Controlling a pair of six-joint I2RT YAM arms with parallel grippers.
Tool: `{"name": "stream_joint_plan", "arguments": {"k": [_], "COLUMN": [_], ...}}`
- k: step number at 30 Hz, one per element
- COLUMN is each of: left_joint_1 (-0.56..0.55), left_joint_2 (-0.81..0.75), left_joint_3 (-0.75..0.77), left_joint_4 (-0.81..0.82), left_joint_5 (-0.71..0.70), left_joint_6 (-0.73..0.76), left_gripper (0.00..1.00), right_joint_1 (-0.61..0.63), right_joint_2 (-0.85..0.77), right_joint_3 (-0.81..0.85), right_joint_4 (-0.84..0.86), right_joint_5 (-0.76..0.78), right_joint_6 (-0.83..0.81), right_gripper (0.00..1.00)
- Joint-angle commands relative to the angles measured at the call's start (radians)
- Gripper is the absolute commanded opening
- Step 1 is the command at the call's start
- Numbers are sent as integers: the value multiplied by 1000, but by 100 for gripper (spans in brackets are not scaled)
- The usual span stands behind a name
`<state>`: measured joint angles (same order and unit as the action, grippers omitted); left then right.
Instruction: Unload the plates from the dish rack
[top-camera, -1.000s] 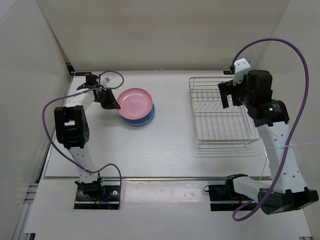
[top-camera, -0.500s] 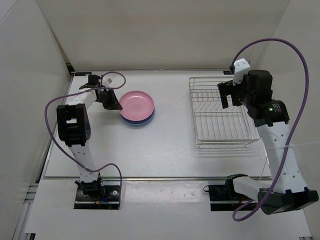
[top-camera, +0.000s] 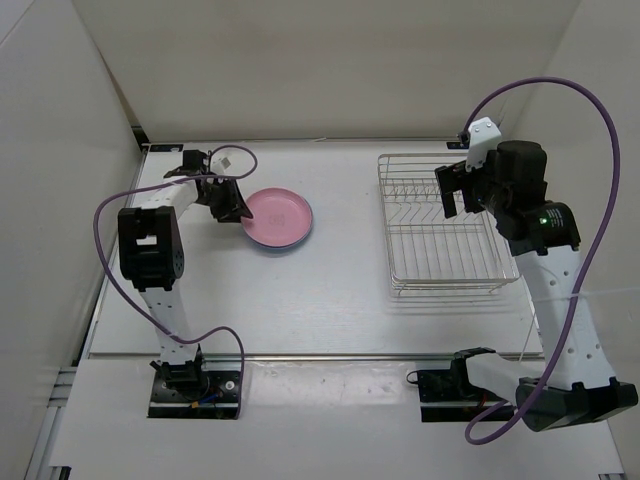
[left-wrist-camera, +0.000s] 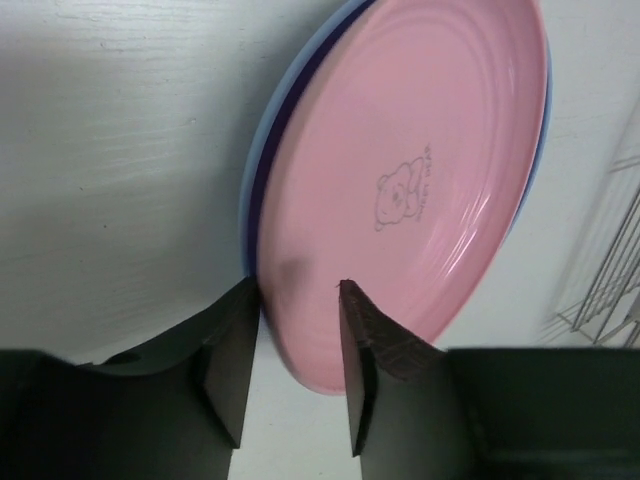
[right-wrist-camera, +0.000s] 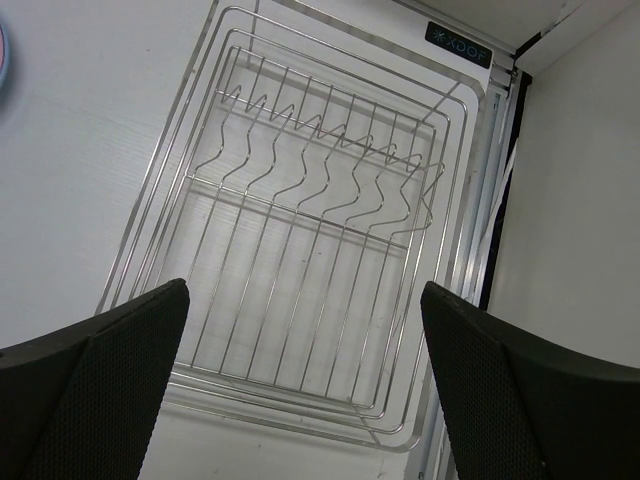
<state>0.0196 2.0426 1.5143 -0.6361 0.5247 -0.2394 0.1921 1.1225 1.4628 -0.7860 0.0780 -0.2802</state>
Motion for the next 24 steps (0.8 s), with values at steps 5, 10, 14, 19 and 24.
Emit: {"name": "stream_joint_plan", "arguments": {"k": [5, 10, 14, 19, 24], "left_joint_1": [-6, -6, 16, 25, 117], "left_joint_2": [-47, -67, -134, -394, -597], "left_joint_3": [23, 90, 77, -61, -138], "left_joint_4": [-26, -131, -203, -208, -250], "left_joint_5": [2, -20, -52, -292, -403], "left_joint_6": [28, 104, 158, 225, 270], "left_gripper": [85, 100, 100, 100, 100], "right_joint_1": [3, 3, -34, -106, -166], "right_joint_2": [-27, -36, -36, -4, 17], "right_joint_3": [8, 8, -22, -94, -148], "right_joint_4": [10, 1, 37, 68, 68], "right_joint_5": [-27, -27, -6, 81, 226], "right_joint_6": [-5, -5, 30, 145, 217], "right_gripper": [100, 100, 100, 100, 100]}}
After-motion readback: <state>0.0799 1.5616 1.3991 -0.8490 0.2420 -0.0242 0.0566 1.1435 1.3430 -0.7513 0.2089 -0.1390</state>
